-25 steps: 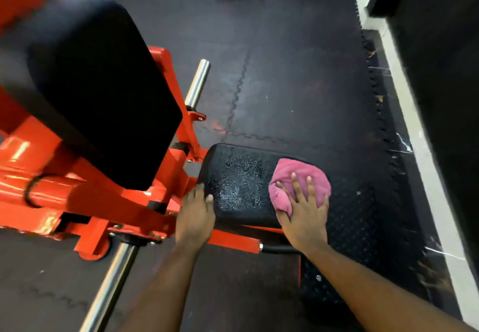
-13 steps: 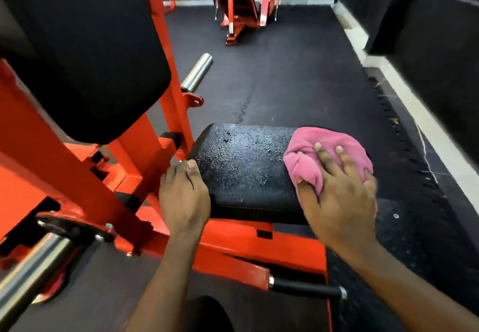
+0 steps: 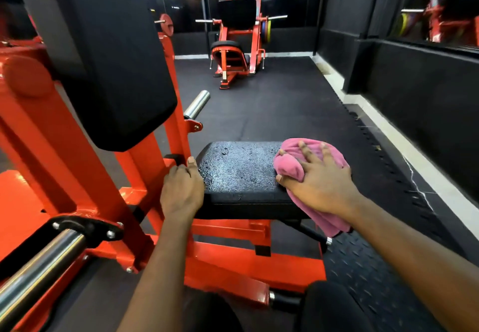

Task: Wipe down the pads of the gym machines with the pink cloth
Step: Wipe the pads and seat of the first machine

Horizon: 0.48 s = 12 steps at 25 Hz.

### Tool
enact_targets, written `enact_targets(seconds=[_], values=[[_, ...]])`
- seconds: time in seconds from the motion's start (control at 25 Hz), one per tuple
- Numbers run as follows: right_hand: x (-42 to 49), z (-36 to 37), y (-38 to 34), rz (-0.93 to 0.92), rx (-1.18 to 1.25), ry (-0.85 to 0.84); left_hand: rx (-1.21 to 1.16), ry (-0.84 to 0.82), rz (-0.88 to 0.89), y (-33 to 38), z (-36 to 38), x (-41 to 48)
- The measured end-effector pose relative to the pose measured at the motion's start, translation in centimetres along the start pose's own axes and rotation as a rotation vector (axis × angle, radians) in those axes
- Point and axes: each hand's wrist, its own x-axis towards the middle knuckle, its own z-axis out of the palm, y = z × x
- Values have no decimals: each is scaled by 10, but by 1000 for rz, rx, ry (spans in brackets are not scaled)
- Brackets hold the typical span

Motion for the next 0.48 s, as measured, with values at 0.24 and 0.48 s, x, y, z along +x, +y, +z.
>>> enact_targets(seconds=[0.24, 0.48], values=[[61, 5, 16, -64, 52, -12, 32, 61, 35, -4, 11, 0], [118, -16, 18, 51, 161, -165, -18, -10, 2, -2, 4, -5]])
